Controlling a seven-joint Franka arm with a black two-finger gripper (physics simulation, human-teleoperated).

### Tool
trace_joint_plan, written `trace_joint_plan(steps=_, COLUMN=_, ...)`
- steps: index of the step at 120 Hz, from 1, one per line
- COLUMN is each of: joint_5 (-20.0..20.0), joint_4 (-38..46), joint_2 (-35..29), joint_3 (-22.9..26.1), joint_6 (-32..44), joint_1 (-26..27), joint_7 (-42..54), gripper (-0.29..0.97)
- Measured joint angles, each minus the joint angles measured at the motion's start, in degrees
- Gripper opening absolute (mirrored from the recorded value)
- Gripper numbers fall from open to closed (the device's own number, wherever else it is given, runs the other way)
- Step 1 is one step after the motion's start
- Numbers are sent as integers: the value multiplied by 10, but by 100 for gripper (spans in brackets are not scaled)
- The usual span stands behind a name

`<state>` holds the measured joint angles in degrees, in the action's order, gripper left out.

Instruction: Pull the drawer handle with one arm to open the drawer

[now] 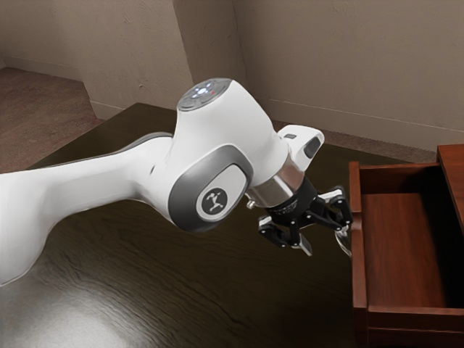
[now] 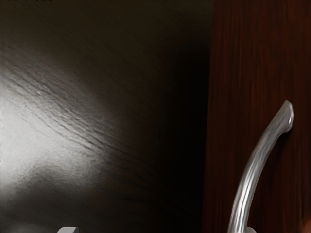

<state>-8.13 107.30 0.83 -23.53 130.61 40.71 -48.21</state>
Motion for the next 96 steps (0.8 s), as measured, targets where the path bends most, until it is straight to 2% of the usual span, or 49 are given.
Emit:
trace_joint_plan(steps=49, joint_5=24, joint_4=41, joint_2=-37, joint_3=-1, joint_6=1, joint_1=-14, joint_7=-7, gripper=37)
trace_joint_plan(steps=96, joint_5=27, joint_4=49, joint_2=-45, joint_3=0, joint_6=1, joint_1=-21, joint_7=-10, gripper=38)
